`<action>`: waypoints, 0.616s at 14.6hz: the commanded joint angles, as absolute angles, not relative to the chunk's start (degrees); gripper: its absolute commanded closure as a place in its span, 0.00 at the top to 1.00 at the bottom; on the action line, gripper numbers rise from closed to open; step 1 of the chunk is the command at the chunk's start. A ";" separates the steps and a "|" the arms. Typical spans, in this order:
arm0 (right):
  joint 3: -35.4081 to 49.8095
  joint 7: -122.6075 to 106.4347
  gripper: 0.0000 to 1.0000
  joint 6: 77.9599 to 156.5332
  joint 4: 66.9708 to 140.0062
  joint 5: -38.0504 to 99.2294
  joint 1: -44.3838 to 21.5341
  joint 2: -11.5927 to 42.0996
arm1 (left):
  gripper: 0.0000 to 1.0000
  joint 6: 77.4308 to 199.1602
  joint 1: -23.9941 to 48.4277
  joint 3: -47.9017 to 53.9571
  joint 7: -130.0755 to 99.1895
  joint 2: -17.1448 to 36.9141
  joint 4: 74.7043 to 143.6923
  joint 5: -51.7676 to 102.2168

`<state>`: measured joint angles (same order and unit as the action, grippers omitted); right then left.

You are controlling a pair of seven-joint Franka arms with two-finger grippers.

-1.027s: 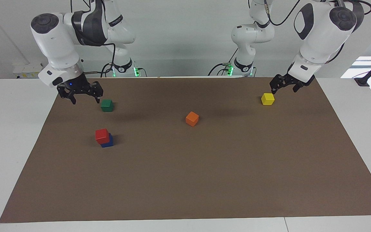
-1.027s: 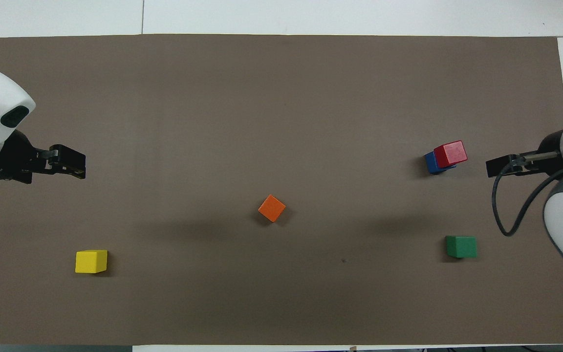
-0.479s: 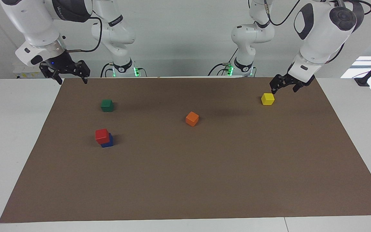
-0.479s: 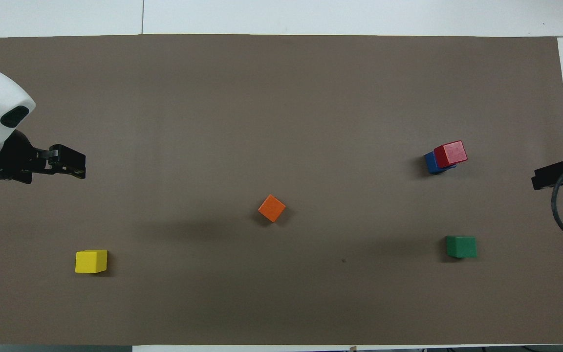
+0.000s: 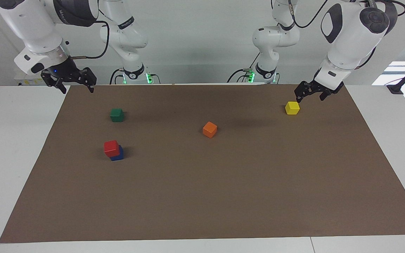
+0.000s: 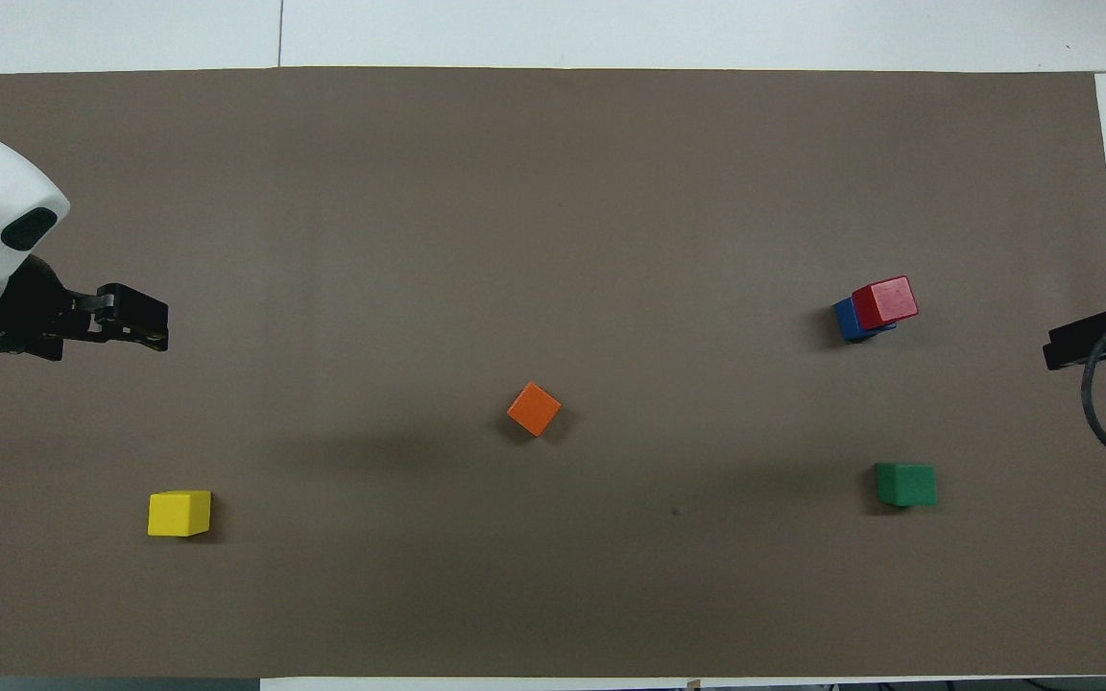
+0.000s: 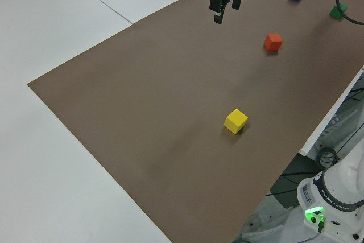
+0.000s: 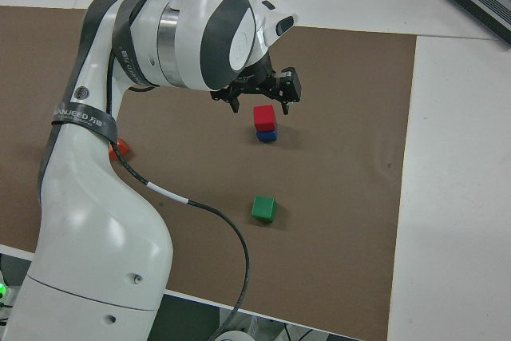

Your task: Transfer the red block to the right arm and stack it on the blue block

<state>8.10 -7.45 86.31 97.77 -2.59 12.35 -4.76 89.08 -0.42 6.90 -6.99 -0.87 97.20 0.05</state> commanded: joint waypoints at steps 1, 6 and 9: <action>8.52 -8.61 1.00 84.55 95.98 -1.41 12.74 -3.96 | 1.00 90.26 -0.44 6.68 -7.56 -1.93 98.70 -0.09; 8.53 -7.91 0.99 83.85 92.03 1.49 12.57 -1.93 | 1.00 90.26 -0.44 6.68 -7.56 -1.93 98.70 -0.09; 8.44 -7.91 0.99 83.41 90.18 1.23 13.01 -0.97 | 1.00 90.26 -0.44 6.68 -7.56 -1.93 98.70 -0.09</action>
